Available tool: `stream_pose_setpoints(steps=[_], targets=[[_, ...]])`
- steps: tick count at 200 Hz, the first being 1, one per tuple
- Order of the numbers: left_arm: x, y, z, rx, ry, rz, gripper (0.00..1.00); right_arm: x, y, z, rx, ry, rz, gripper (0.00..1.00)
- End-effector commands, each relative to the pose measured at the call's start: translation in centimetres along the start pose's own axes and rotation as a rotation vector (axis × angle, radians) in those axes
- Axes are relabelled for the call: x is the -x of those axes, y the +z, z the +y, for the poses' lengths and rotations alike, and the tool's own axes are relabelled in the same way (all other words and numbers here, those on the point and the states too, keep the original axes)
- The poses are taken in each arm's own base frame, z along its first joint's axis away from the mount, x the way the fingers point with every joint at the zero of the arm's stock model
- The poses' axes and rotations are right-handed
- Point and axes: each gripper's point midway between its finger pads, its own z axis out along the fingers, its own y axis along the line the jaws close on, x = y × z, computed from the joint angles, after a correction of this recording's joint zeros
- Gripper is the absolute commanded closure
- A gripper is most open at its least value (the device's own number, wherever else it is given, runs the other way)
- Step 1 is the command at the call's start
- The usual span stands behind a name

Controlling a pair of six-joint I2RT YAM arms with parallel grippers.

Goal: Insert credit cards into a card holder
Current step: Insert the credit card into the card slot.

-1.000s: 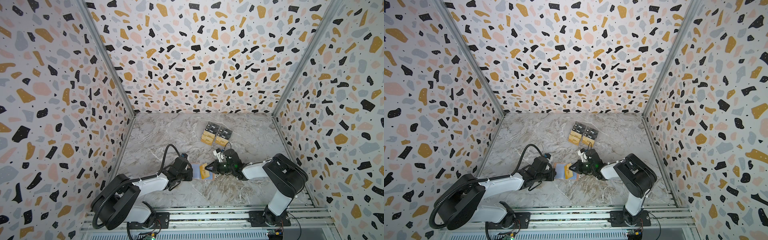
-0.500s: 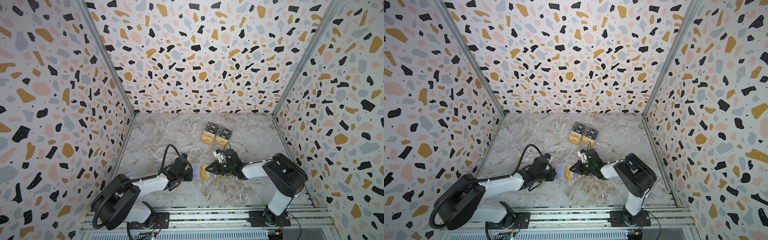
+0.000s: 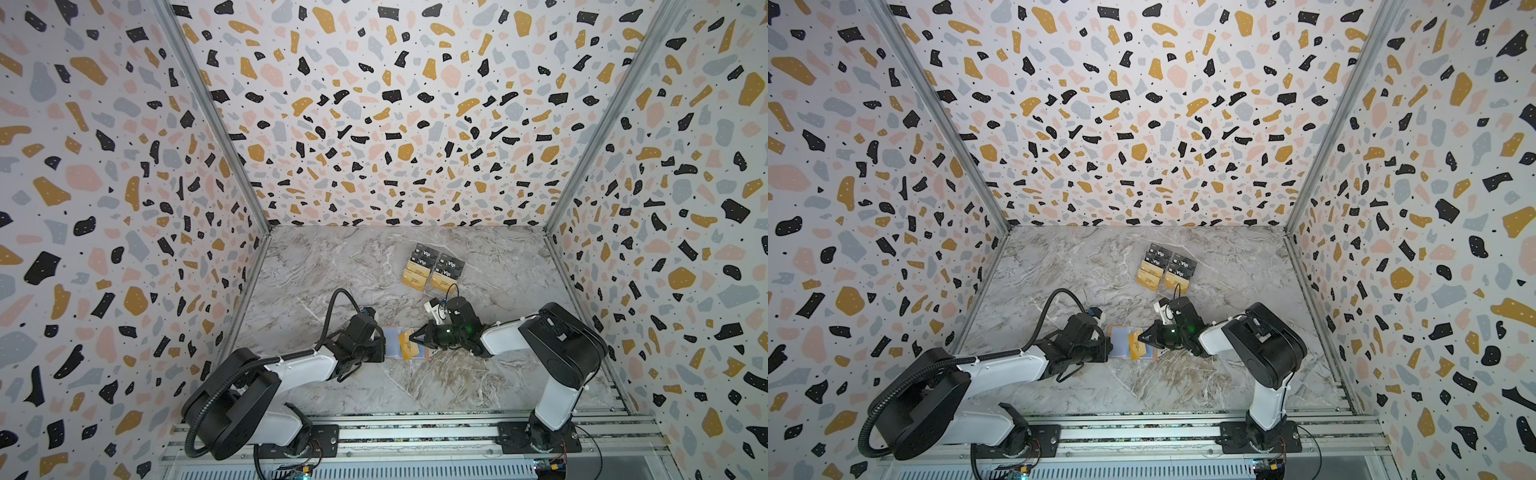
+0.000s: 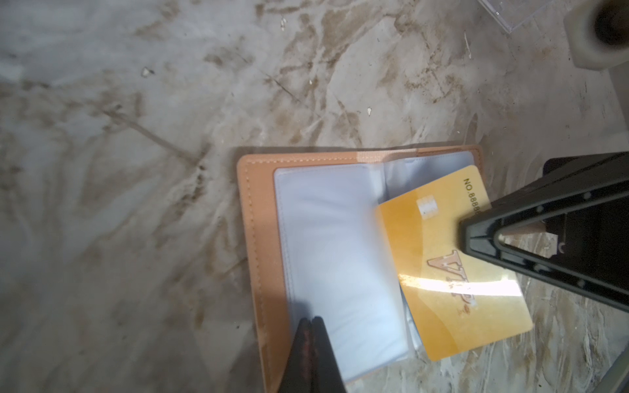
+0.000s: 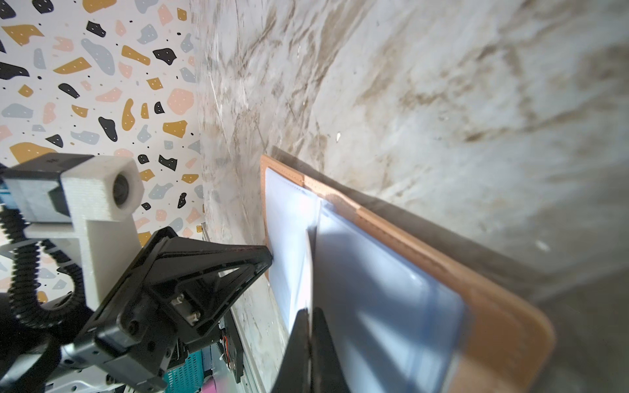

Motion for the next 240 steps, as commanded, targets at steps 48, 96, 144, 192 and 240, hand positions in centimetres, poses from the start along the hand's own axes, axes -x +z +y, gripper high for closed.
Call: stream_pose_setpoints(steps=[48, 96, 144, 192, 240], targets=[[-0.3, -0.4, 0.2, 0.013, 0.008, 0.009, 1.00, 1.0, 0.5, 1.4, 0.054, -0.033, -0.013, 1.00], [-0.4, -0.4, 0.2, 0.013, 0.012, 0.013, 1.00, 1.0, 0.7, 1.7, 0.067, -0.033, -0.012, 1.00], [-0.3, -0.4, 0.1, 0.011, 0.009, 0.009, 1.00, -0.1, 0.3, 1.2, 0.052, -0.014, -0.004, 1.00], [-0.3, -0.4, 0.1, 0.012, 0.010, 0.010, 1.00, -1.2, -0.4, 0.6, 0.039, 0.009, 0.011, 1.00], [-0.2, -0.5, 0.1, 0.014, 0.011, 0.007, 1.00, -0.6, -0.1, 1.3, 0.055, -0.010, 0.010, 1.00]])
